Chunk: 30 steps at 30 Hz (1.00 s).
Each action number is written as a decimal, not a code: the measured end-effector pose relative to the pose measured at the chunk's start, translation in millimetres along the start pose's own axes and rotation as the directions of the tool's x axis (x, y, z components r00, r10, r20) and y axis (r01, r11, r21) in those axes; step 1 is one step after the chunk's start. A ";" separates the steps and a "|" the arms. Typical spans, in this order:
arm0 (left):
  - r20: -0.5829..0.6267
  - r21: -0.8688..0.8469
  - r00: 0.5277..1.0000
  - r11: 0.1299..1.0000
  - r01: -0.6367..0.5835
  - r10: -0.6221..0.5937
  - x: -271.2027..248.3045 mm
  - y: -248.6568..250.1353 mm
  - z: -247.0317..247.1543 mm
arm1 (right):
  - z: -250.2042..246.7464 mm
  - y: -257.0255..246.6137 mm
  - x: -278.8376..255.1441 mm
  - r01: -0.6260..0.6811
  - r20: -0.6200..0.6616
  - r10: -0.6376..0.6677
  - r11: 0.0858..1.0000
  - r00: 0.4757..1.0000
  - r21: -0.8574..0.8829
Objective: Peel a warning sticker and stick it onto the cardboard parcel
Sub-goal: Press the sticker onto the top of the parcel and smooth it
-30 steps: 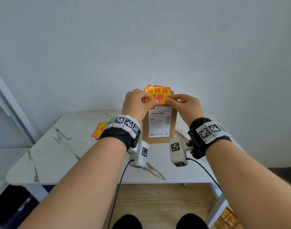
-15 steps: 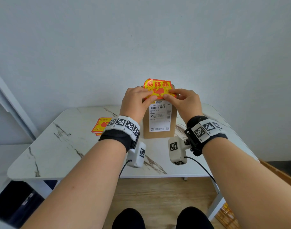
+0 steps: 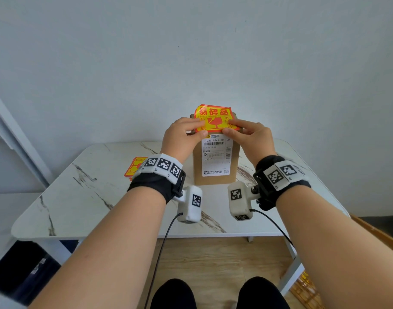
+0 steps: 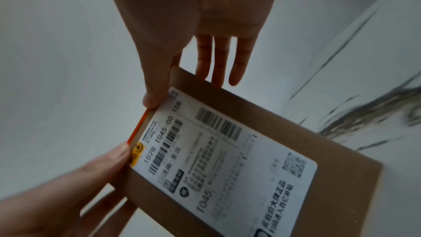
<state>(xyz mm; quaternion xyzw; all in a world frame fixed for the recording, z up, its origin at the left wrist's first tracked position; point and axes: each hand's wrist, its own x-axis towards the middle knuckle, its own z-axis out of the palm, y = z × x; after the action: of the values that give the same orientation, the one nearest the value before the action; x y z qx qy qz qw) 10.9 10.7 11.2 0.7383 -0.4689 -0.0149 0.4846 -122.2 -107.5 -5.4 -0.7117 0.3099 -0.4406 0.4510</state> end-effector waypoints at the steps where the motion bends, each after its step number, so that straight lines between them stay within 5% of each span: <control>1: 0.007 -0.025 1.000 1.000 0.011 -0.011 -0.6 0.5 -0.9 | -1.7 0.2 0.3 -0.019 0.022 0.018 0.999 1.000 0.044; 12: 0.078 -0.255 0.992 0.960 0.117 -0.101 0.5 1.1 -3.5 | -10.0 -4.3 -9.3 -0.144 0.179 0.099 0.956 0.979 0.257; 20: 0.014 -0.208 0.990 0.968 0.140 -0.140 -2.2 10.0 2.1 | -4.1 -10.5 -14.2 -0.160 0.096 0.141 0.961 0.985 0.227; 25: -0.103 0.114 0.995 0.993 0.018 -0.006 -10.5 17.5 2.8 | -8.1 -17.1 -22.6 -0.126 0.013 0.125 0.980 0.992 0.151; 30: -0.118 0.467 0.983 0.882 -0.069 0.140 -16.8 23.7 1.6 | -8.6 -26.4 -25.9 -0.023 -0.065 0.019 0.997 0.998 -0.072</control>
<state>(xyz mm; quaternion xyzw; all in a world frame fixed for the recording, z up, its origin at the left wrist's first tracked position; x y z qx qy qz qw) -15.4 19.3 20.3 0.8047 -0.4610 0.1779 0.3291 -139.8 -78.4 11.5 -0.7098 0.3476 -0.4470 0.4191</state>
